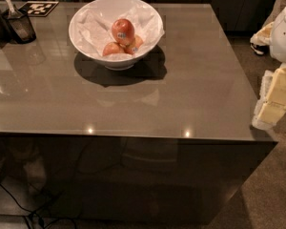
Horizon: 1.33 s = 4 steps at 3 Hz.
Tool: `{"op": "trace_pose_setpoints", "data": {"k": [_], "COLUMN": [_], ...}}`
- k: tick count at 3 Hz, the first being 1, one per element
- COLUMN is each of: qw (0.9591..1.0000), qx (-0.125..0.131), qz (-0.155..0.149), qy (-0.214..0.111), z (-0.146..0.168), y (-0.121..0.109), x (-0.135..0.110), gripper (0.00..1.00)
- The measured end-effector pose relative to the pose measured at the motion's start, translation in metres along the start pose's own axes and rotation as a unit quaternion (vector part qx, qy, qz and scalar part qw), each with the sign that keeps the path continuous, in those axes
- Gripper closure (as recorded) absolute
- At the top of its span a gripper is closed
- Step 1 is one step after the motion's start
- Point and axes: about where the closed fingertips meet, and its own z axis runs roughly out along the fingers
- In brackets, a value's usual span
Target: Pick apple from white bowl
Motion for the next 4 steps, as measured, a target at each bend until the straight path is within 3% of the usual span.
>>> {"op": "trace_pose_setpoints", "data": {"k": [2, 3, 4], "qw": [1.0, 0.9997, 0.9999], "qx": [-0.003, -0.023, -0.01], "qz": [0.001, 0.001, -0.004], "qy": [0.001, 0.008, -0.003], "z": [-0.001, 0.007, 0.003], "y": [-0.008, -0.058, -0.07], "x": [-0.009, -0.049, -0.062], "gripper": [0.0, 0.0, 0.0]}}
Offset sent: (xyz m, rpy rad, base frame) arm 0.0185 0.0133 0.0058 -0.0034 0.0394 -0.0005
